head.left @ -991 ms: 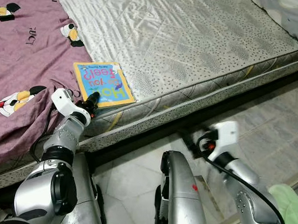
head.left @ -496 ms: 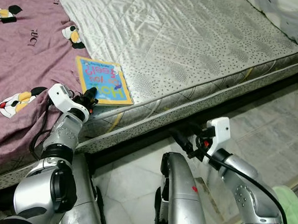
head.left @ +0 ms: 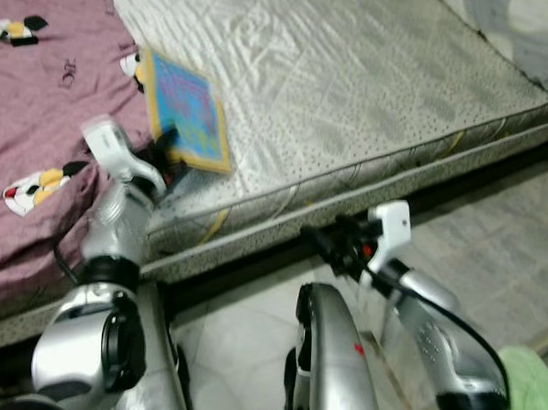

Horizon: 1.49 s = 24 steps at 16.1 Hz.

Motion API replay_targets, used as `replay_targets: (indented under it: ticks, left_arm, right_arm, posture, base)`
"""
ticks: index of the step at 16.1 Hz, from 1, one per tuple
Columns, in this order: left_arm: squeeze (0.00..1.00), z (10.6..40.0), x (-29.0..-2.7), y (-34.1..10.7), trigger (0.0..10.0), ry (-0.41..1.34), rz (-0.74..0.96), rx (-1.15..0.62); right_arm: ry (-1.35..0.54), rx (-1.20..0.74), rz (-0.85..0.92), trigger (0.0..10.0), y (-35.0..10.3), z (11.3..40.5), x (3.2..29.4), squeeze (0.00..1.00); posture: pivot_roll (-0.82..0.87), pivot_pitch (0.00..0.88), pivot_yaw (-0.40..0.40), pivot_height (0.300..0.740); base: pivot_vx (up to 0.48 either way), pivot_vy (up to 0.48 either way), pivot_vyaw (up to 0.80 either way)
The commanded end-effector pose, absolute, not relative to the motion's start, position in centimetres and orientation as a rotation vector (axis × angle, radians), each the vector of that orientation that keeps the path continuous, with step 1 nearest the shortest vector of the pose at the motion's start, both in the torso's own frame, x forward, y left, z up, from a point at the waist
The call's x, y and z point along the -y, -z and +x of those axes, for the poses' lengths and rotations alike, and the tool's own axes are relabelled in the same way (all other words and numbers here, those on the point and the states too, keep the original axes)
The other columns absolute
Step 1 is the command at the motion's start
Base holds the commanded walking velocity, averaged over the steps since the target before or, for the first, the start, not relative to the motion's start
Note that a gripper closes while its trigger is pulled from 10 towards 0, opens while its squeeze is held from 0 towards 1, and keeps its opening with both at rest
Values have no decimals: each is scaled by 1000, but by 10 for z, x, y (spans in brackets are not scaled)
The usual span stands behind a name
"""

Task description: Clean up the room

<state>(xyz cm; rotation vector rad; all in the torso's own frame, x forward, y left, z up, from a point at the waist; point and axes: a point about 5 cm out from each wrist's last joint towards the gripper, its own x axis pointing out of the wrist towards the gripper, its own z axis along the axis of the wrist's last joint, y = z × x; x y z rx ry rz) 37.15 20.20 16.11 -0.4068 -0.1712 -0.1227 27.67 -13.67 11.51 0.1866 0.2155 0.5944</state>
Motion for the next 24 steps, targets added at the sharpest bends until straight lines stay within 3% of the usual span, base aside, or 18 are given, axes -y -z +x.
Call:
replay_targets:
  ticks: [1,2,4,9,11,16,24]
  left_arm:
    - [0,361,-203,-194,0,142,-170,331]
    - [0,356,-202,-198,0,136,-140,354]
    - [0,317,-208,-199,0,71,68,406]
    - [0,264,-221,-194,0,-77,266,404]
    - [0,249,-215,-179,10000,-141,226,331]
    - [0,239,-194,-159,10000,-147,171,243]
    - [0,236,-195,-153,10000,-210,147,183]
  right_arm:
    - [-573,-253,192,10000,-105,277,134,0]
    - [-575,-260,199,10000,-104,277,132,0]
    - [-556,-257,249,10000,-96,278,123,0]
    - [-508,-203,304,10000,-92,287,111,0]
    - [-497,-192,311,10000,-92,286,110,0]
    - [-468,-137,359,10000,-101,290,110,0]
    - [-355,-17,281,10000,-121,308,117,0]
  posture:
    - [-76,82,-45,533]
    - [-76,82,-45,533]
    - [-1,52,-21,533]
    - [79,53,-11,547]
    - [83,66,-16,566]
    - [75,67,-20,615]
    - [72,39,-18,680]
  base:
    - [0,0,0]
    - [0,0,0]
    - [0,0,0]
    - [0,0,0]
    - [0,0,0]
    - [0,0,0]
    - [0,0,0]
